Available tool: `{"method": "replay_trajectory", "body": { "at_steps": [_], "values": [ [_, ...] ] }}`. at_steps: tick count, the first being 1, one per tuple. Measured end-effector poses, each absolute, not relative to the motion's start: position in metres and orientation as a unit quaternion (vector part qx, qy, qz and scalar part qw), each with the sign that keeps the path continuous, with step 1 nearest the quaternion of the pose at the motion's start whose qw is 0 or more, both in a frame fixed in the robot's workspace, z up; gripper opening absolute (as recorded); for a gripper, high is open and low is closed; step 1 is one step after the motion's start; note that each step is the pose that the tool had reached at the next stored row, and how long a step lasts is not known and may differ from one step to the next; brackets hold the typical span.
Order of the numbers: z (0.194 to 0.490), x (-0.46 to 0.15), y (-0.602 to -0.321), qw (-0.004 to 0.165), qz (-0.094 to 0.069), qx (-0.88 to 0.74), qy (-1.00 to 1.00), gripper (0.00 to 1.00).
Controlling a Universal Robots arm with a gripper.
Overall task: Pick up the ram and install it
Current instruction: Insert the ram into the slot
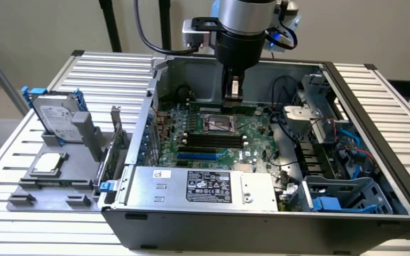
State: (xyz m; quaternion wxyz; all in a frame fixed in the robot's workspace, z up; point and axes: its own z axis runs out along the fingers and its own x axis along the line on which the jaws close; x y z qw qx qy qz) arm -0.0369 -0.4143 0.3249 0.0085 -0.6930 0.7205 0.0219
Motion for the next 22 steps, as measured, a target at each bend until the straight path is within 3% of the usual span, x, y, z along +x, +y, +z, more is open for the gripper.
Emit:
{"method": "replay_trajectory", "body": {
  "at_steps": [22],
  "values": [
    [0.285,-0.037,-0.414,0.008,0.022,-0.694,0.719,0.14]
  ]
}}
